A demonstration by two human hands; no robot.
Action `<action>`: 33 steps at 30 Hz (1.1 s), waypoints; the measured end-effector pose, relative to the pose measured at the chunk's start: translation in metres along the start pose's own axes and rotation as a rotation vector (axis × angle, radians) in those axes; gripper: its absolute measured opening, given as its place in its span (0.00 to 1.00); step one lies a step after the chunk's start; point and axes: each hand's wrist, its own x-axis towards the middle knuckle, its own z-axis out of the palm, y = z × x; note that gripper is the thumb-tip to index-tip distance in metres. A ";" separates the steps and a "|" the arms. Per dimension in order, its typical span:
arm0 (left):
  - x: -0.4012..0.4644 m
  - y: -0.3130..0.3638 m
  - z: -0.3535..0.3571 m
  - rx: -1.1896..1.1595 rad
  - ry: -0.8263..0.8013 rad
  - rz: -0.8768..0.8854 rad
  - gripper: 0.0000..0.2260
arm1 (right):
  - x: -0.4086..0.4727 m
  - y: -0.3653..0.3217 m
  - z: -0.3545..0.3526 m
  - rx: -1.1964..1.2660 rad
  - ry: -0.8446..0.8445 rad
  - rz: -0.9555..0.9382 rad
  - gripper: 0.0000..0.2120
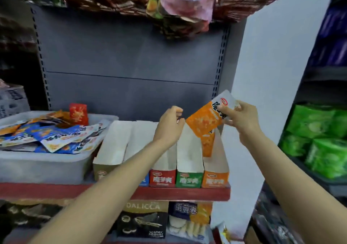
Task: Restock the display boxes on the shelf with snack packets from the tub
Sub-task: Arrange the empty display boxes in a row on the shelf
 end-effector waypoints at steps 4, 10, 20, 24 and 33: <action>0.028 0.003 0.032 0.186 -0.222 0.058 0.17 | 0.029 0.003 -0.024 -0.196 0.010 -0.119 0.09; 0.062 -0.004 0.058 0.346 -0.426 0.046 0.22 | 0.052 0.020 -0.017 -0.427 -0.088 -0.140 0.11; 0.067 -0.015 0.066 0.217 -0.424 0.099 0.15 | 0.065 0.018 -0.022 -0.572 -0.178 -0.201 0.11; 0.067 -0.013 0.067 0.168 -0.437 0.094 0.12 | 0.059 0.028 -0.010 -0.705 -0.309 -0.243 0.09; 0.067 -0.013 0.064 0.141 -0.428 0.068 0.11 | 0.067 0.060 -0.007 -0.809 -0.479 -0.195 0.03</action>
